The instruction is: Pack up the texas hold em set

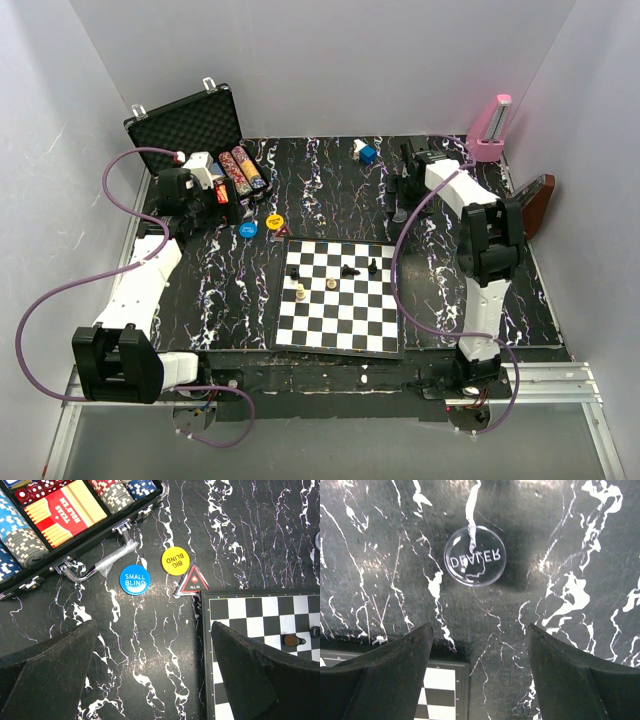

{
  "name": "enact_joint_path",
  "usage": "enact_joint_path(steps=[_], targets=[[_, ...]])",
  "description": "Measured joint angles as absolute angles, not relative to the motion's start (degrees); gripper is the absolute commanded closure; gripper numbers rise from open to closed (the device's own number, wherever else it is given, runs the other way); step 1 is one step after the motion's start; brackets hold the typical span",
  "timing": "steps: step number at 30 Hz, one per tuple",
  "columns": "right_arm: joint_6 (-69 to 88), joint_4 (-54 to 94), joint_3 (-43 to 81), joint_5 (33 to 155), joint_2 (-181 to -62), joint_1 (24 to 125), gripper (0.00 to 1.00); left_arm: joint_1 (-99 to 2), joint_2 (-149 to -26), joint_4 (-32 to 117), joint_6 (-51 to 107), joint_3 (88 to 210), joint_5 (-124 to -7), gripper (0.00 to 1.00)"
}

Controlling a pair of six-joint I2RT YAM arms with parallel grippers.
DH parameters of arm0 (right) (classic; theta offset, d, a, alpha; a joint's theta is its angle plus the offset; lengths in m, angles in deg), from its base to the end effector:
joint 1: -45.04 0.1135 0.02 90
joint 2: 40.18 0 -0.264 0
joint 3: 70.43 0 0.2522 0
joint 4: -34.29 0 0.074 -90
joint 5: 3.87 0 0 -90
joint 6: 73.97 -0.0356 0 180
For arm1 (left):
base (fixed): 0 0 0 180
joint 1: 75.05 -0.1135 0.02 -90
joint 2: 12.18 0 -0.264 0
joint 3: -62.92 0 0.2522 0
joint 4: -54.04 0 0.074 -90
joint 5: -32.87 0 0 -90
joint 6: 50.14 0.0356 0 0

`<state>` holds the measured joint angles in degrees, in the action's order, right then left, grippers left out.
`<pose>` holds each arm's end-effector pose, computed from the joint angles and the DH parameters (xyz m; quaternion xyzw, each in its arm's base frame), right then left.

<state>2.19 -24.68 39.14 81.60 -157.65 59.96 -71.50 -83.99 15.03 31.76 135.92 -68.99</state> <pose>0.4207 0.1092 0.2124 -0.0013 0.9790 0.0122 0.2037 0.2747 -0.0244 0.3028 0.0099 0.8944 -0.1367 0.4258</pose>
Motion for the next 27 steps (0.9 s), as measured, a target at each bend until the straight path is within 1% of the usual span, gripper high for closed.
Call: enact_joint_path(steps=[7, 11, 14, 27], targets=[[3.1, -25.6, 45.3, 81.8, -163.3, 60.2, 0.23, -71.5, -84.1, 15.0, 31.7, 135.9, -69.2, 0.02], [3.4, -26.1, 47.0, 81.9, -165.5, 60.2, 0.28, -71.5, -84.1, 15.0, 31.7, 135.9, -69.2, 0.02], [3.7, -26.1, 47.8, 81.9, -166.8, 60.2, 0.3, -71.5, -84.1, 15.0, 31.7, 135.9, -69.2, 0.02], [4.3, -26.6, 52.7, 81.6, -170.9, 60.2, 0.3, -71.5, -84.1, 15.0, 31.7, 135.9, -69.2, 0.02]])
